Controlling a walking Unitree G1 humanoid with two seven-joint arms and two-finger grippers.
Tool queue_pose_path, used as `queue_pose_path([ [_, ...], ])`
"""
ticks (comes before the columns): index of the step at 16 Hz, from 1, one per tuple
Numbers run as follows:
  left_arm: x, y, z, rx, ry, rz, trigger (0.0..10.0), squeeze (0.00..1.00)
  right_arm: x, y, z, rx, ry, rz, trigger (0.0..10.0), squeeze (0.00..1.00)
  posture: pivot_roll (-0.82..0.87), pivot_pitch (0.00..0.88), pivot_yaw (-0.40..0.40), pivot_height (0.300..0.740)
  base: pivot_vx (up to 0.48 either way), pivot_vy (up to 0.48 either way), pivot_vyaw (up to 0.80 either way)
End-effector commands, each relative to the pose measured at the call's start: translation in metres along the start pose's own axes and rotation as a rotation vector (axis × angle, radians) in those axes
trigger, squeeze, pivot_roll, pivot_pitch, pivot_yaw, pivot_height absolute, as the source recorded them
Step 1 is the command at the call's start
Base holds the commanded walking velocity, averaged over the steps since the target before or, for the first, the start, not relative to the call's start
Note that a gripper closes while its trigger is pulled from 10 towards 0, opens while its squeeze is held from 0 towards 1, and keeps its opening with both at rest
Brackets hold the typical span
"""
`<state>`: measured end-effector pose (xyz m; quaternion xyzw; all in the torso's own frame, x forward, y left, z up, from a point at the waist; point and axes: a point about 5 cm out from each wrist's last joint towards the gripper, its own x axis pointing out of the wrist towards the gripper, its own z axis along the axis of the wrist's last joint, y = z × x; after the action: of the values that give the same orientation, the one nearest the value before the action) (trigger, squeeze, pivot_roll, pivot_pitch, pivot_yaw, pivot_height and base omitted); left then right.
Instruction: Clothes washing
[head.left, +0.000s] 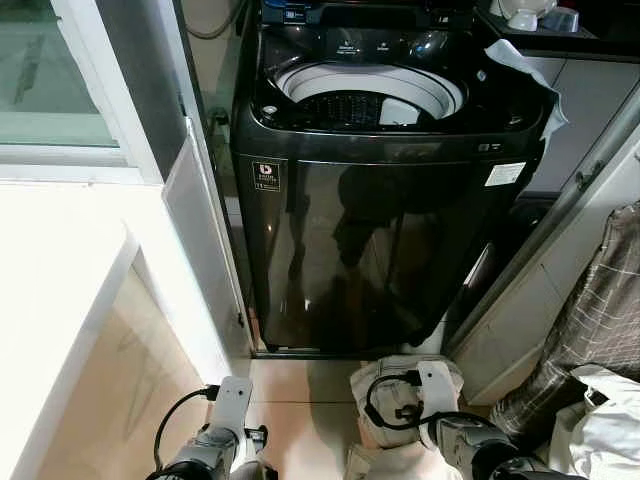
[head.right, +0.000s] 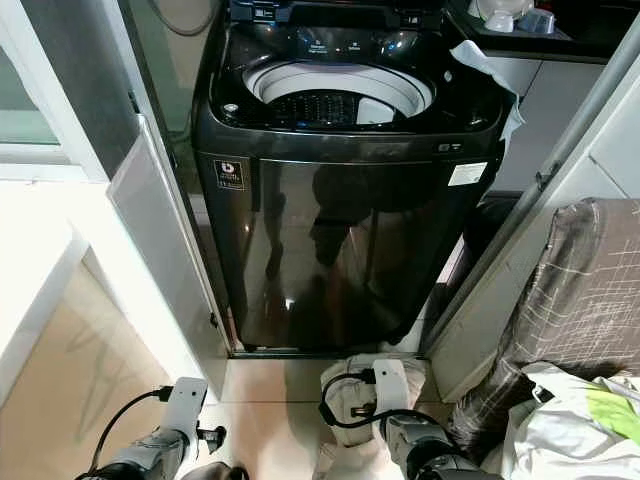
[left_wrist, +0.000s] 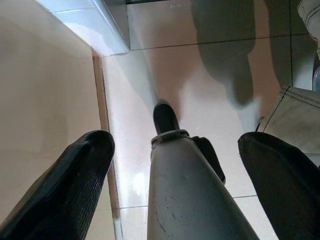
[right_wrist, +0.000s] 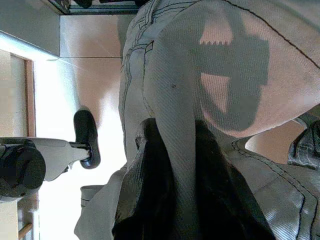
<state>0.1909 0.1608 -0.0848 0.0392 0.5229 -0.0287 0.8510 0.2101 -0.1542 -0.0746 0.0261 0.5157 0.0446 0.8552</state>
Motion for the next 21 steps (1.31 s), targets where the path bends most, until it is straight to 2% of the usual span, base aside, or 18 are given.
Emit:
queue_pose_path([
  [1,0.0001,-0.0020,0.0019,0.010,-0.001,-0.008,10.0,0.00,-0.0003,-0.0015,0.0049,0.000,-0.012,-0.007,0.0,0.00,-0.08,0.000,-0.002,0.740,0.000,0.000,0.00],
  [21,0.0001,-0.0027,-0.0010,0.030,0.003,-0.007,10.0,0.00,-0.0004,-0.0026,0.0028,-0.018,-0.008,-0.007,0.0,0.00,-0.08,0.000,-0.002,0.740,0.000,0.000,0.00],
])
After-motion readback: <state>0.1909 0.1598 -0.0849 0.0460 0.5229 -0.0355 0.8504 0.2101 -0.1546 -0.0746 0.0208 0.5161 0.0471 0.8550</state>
